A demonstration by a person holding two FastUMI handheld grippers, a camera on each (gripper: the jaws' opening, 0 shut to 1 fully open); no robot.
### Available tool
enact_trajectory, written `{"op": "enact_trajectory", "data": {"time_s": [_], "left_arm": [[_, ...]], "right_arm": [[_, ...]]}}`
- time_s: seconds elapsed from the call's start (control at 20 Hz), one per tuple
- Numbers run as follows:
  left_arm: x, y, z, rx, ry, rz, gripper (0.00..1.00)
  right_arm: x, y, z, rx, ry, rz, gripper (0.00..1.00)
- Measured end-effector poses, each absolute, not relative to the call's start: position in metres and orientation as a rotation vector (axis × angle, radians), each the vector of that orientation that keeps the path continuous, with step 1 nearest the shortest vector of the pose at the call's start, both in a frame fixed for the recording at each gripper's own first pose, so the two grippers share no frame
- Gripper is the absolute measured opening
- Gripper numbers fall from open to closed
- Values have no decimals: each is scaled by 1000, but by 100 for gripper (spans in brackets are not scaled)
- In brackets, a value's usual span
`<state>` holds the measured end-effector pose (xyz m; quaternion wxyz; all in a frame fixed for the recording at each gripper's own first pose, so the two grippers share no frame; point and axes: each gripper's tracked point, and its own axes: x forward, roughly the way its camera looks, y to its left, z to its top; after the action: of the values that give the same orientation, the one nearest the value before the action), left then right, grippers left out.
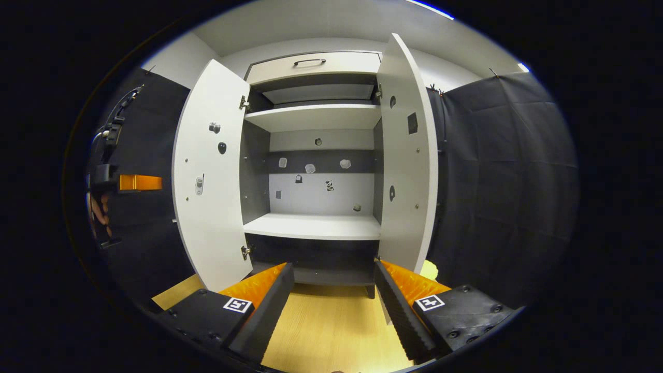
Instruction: Open the right door of the double-door shoe cabinet with the right hand, and open the left door with the left hand.
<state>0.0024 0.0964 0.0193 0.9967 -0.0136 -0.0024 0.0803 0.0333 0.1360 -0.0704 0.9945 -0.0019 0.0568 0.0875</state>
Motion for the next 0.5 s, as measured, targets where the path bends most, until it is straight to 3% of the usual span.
{"op": "enact_trajectory", "data": {"time_s": [0.1, 0.3, 0.5], "left_arm": [[-10, 73, 28, -22, -48, 168, 3], [-23, 22, 31, 0, -96, 141, 15], [-25, -15, 10, 23, -92, 125, 82]], "right_arm": [[37, 124, -59, 6, 102, 180, 98], [41, 103, -39, 12, 78, 171, 98], [39, 92, -29, 52, 58, 155, 98]]}}
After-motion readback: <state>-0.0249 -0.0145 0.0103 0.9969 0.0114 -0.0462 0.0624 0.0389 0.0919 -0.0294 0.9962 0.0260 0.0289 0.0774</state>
